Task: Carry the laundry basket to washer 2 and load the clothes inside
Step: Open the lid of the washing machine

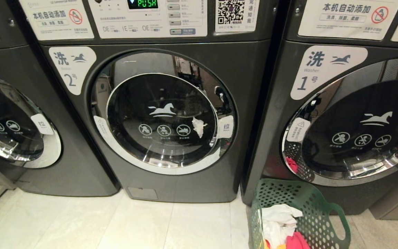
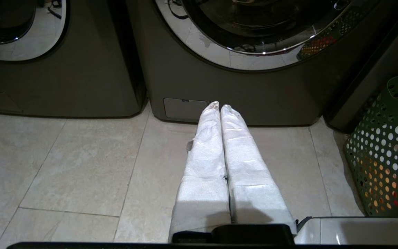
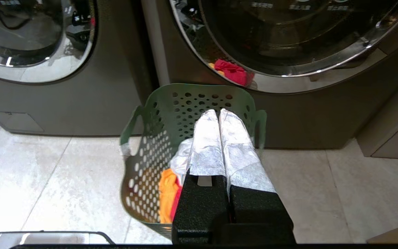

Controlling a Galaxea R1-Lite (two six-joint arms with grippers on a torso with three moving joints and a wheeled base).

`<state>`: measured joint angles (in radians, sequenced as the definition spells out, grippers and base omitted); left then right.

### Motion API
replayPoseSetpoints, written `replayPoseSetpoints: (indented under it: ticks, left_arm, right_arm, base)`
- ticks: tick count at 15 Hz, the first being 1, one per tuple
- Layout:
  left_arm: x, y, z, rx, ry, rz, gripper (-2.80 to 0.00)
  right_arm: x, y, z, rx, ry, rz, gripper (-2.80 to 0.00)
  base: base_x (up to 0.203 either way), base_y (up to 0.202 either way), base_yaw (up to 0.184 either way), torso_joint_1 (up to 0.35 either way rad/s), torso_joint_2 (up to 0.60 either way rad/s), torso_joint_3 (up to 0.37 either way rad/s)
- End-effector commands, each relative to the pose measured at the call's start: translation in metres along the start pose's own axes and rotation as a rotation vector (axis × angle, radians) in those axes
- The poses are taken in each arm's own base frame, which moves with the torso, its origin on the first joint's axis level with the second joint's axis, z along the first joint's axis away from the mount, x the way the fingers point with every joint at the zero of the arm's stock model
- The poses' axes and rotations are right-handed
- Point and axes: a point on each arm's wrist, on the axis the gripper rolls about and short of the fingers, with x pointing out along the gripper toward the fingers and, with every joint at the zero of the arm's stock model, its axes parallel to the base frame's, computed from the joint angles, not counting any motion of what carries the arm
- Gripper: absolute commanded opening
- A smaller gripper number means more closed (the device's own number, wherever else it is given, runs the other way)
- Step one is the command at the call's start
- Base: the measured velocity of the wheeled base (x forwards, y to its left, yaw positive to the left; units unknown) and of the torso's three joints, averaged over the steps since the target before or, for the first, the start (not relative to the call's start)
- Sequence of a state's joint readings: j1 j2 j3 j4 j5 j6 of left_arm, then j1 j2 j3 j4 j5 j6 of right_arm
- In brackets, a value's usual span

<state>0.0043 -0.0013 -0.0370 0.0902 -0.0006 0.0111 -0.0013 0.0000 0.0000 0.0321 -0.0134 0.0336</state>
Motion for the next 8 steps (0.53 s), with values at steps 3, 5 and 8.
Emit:
replayPoseSetpoints:
  ticks: [3, 5, 8]
  left_arm:
    - [-0.0001, 0.0, 0.0003, 0.0, -0.001, 0.0, -2.8]
    - [-0.0001, 0.0, 0.0003, 0.0, -0.001, 0.002, -2.8]
    - [-0.0001, 0.0, 0.0002, -0.003, -0.001, 0.002, -2.8]
  right_arm:
    - [0.0007, -0.0001, -0.0021, -0.002, 0.009, -0.001, -2.8]
    - [0.0007, -0.0001, -0.0021, -0.002, 0.009, -0.001, -2.8]
    - [0.0007, -0.0001, -0.0021, 0.0, 0.009, -0.001, -2.8]
  base:
    - [0.0, -0.195, 0.002, 0.003, 0.0, 0.004]
    - [0.0, -0.197, 0.001, 0.004, 0.0, 0.004]
    - [0.0, -0.191, 0.002, 0.0, 0.0, 0.003]
